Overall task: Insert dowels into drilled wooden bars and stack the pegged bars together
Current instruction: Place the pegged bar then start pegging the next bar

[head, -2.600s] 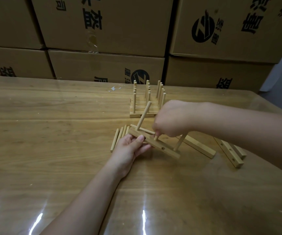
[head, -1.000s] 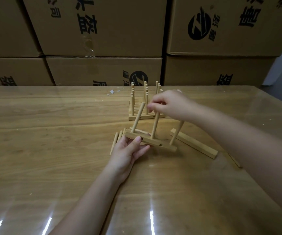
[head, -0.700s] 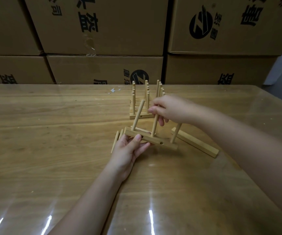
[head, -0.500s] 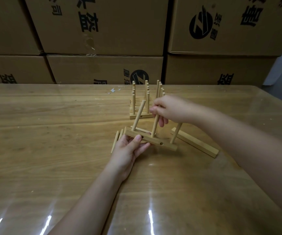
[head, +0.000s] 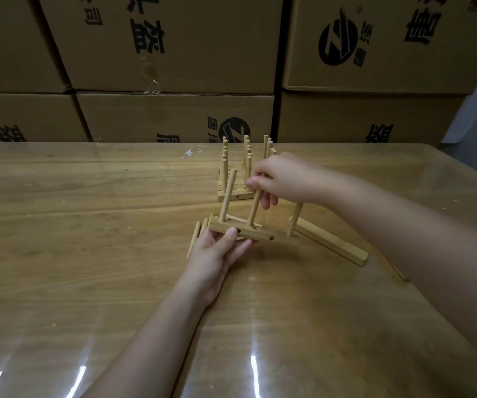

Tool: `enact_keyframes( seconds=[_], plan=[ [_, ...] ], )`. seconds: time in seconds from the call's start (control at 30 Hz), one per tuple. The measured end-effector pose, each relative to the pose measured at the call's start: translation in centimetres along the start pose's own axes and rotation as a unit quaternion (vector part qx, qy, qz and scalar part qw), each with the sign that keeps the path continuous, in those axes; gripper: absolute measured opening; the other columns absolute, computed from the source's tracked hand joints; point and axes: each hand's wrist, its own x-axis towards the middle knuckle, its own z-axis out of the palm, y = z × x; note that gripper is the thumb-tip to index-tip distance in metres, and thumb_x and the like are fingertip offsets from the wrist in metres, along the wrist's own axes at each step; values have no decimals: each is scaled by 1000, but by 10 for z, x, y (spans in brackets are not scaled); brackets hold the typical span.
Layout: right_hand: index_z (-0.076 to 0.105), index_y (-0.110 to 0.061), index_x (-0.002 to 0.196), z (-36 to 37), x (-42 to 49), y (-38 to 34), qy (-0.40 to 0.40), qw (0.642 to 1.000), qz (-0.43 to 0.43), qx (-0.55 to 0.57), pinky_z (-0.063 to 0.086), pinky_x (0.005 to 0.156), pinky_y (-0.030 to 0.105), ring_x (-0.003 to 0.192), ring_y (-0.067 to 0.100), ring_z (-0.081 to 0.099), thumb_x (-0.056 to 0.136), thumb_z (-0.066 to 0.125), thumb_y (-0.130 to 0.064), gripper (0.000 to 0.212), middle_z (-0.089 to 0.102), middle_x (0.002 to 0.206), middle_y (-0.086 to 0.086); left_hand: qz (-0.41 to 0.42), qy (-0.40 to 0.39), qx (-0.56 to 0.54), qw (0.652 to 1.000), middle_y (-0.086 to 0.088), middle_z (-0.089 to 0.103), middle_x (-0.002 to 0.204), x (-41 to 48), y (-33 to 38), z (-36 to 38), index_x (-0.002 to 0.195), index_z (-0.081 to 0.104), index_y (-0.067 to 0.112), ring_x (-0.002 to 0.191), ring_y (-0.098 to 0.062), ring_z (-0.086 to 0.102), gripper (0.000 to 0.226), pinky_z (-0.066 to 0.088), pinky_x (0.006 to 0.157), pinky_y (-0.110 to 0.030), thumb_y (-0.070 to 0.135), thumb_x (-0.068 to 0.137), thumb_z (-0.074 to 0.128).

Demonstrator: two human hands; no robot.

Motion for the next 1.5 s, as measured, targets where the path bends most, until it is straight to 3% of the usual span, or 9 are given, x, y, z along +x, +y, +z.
enact_keyframes(
  seconds=[0.17, 0.37, 0.5, 0.7, 0.8, 1.0, 1.27, 1.4, 1.5],
  plan=[
    [56, -27, 82, -4, 0, -2, -4, 999, -1, 34, 52, 63, 23, 64, 5, 65, 94, 50, -33, 15, 68, 71, -4, 6, -15, -11, 1000, -10, 74, 93, 2, 0, -2, 104, 57, 1, 91, -22, 71, 18, 56, 70, -22, 8, 87, 53],
    [60, -25, 84, -18, -11, 0, -52, 992, -20, 110, 51, 57, 15, 66, 2, 65, 86, 63, -26, 4, 68, 71, -8, -1, -5, -40, 999, -13, 73, 98, 4, 4, -3, 111, 59, 4, 89, -28, 71, 28, 57, 65, -28, 21, 88, 54],
    [63, -25, 84, -18, -15, -9, -111, 990, -23, 84, 45, 53, 7, 65, -2, 64, 88, 61, -25, 4, 69, 69, -11, -13, 3, -15, 1000, -8, 68, 88, 3, 4, -2, 110, 58, 7, 73, -15, 67, 31, 55, 59, -27, 26, 99, 37],
    [66, -21, 88, -15, -15, -24, -199, 979, -15, 39, 43, 50, 6, 56, -4, 60, 91, 56, -26, 11, 68, 65, -10, -16, 45, 14, 999, -7, 64, 87, 1, 2, 2, 101, 64, 9, 73, -11, 63, 32, 56, 61, -24, 27, 99, 38],
    [66, -19, 93, -13, -13, -28, -211, 977, -6, 26, 42, 51, 7, 58, -2, 59, 91, 55, -26, 13, 67, 67, -10, -31, 50, 38, 998, -4, 62, 74, -3, 5, 4, 102, 65, 10, 61, -10, 60, 34, 52, 50, -25, 30, 99, 37],
    [66, -26, 92, 3, -18, -23, -210, 978, -19, 9, 38, 56, 14, 59, 1, 49, 95, 46, -33, 21, 56, 70, -11, -58, 63, 49, 995, -7, 63, 66, -10, 11, 4, 89, 71, 10, 56, -15, 58, 36, 48, 45, -25, 28, 99, 41],
    [51, -43, 77, 33, -44, -11, -129, 989, -52, 44, 34, 59, 20, 67, -3, 50, 97, 42, -34, 24, 53, 71, -18, -44, 84, 96, 991, -6, 63, 62, -12, 11, 9, 82, 78, 15, 50, -13, 57, 45, 48, 42, -22, 34, 100, 41],
    [56, -39, 90, 30, -47, -15, -109, 990, -77, -51, 27, 53, 21, 63, -11, 46, 98, 39, -36, 19, 52, 62, -32, -21, 96, 132, 986, -7, 62, 60, -12, 10, 10, 91, 70, 10, 45, -12, 55, 45, 46, 41, -19, 38, 101, 37],
    [61, -33, 106, 27, -46, -19, -86, 983, -98, -131, 36, 58, 28, 68, 0, 49, 97, 38, -39, 26, 54, 69, -18, -30, 115, 146, 982, -4, 59, 53, -10, 9, 12, 87, 66, 11, 42, -13, 54, 47, 46, 39, -21, 44, 100, 37]
  ],
)
